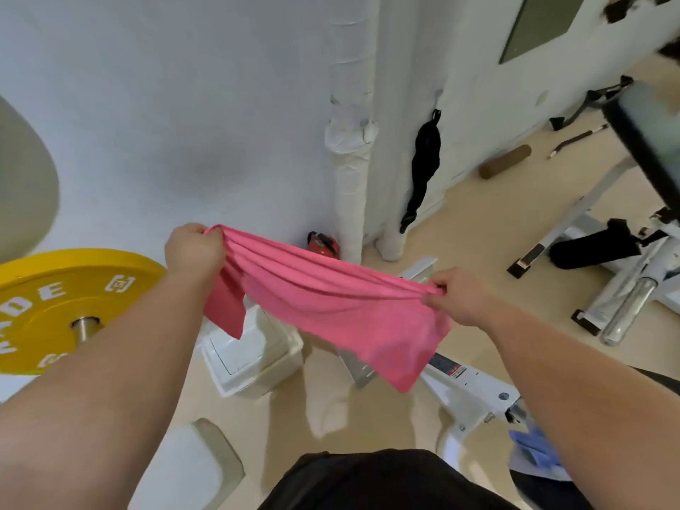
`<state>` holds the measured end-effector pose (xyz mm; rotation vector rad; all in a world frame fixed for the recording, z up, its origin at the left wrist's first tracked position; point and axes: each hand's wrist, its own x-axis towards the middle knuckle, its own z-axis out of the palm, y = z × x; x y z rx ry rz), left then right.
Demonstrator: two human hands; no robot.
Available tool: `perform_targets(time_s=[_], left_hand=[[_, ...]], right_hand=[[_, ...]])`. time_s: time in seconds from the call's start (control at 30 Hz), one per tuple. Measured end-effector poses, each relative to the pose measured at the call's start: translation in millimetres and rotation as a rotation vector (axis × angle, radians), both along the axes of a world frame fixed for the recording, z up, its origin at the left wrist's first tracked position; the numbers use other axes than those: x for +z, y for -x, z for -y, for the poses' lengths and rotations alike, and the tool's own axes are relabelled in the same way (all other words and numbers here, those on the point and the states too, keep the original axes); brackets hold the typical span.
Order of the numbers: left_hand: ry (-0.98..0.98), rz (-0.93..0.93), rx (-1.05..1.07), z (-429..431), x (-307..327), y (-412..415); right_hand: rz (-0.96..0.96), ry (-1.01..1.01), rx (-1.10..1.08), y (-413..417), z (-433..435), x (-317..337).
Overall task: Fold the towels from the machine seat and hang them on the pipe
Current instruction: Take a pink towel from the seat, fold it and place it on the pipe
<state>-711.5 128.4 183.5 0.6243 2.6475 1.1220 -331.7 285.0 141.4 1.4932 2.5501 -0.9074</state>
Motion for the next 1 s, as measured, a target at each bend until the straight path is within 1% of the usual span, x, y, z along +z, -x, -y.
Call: perform_targets(time_s=[0.1,0.17,0.27,0.33,0.4,0.47,0.53,0.6,0.63,0.67,0.73,0.8,0.87,0.93,1.0], left_hand=[[-0.008,0.062,0.142,37,-14,39],[0.004,0.078,0.231,58,-23,51],[0.063,0.144,0.167,68,-40,51],[0.028,0.261,0.084,63,-46,38],[-0.020,0.429,-0.014,57,-51,22],[-0.073,0.550,-0.097,53,-51,4],[-0.181,0.599,-0.106,52,-48,-12],[-0.267,0.627,-0.056,52,-49,-25],[-0.277,0.635,-0.028,51,-51,-32],[-0.270,0.644,-0.012,49,-52,-41],[-0.258,0.653,0.033,39,-53,-59],[-0.282,0.668,0.094,22,-50,-80],[-0.306,0.702,0.096,1,-41,-103],[-0.319,0.744,0.037,-17,-32,-125],[-0.342,0.795,-0.046,-30,-21,-143]], right_hand=[[-0.041,0.039,-0.118,14,10,-5],[-0.056,0.025,-0.187,30,20,-6],[-0.049,-0.048,-0.177,64,34,-4],[-0.104,-0.015,-0.122,88,43,3],[-0.193,0.050,-0.067,105,48,10],[-0.242,0.117,-0.050,114,48,13],[-0.352,0.263,-0.121,113,42,12],[-0.511,0.495,-0.270,106,33,12],[-0.580,0.584,-0.331,101,27,11],[-0.619,0.615,-0.368,97,19,9],[-0.634,0.594,-0.392,88,7,7],[-0.648,0.623,-0.352,84,-1,5],[-0.693,0.732,-0.274,83,-4,7],[-0.730,0.848,-0.136,85,0,13],[-0.719,0.840,0.033,87,6,16]])
